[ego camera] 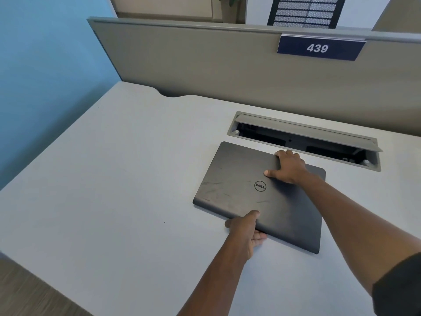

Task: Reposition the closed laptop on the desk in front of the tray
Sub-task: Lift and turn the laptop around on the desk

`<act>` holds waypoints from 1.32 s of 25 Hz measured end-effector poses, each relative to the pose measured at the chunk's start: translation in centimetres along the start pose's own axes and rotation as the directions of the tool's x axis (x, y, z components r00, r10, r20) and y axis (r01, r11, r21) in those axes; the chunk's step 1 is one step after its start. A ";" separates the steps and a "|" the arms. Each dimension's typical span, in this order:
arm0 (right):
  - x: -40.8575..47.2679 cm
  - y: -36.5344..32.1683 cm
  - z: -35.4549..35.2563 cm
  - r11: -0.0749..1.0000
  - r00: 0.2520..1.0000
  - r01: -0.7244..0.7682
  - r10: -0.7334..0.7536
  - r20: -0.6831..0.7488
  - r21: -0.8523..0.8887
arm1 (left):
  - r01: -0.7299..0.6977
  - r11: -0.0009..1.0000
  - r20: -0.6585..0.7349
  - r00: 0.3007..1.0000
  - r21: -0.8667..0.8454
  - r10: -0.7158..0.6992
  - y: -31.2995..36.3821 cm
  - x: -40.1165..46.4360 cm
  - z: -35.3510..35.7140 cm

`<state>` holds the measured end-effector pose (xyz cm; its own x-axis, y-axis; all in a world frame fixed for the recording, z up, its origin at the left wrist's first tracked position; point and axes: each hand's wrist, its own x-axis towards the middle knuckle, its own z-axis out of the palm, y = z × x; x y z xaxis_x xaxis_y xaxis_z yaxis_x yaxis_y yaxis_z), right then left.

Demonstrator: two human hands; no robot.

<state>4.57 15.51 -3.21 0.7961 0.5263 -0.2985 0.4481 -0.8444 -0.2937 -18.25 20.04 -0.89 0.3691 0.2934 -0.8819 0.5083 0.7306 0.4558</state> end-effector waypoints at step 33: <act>-16.6 0.3 2.1 0.395 0.751 -0.415 0.657 0.064 0.819 | -0.448 0.586 0.165 0.866 0.676 0.472 10.2 0.9 -3.4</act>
<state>-9.40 6.70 -0.24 0.8663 -0.1531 -0.4755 -0.4871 -0.4700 -0.7361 -15.38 29.82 2.52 0.6878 0.4970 -0.5290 0.6583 -0.1200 0.7431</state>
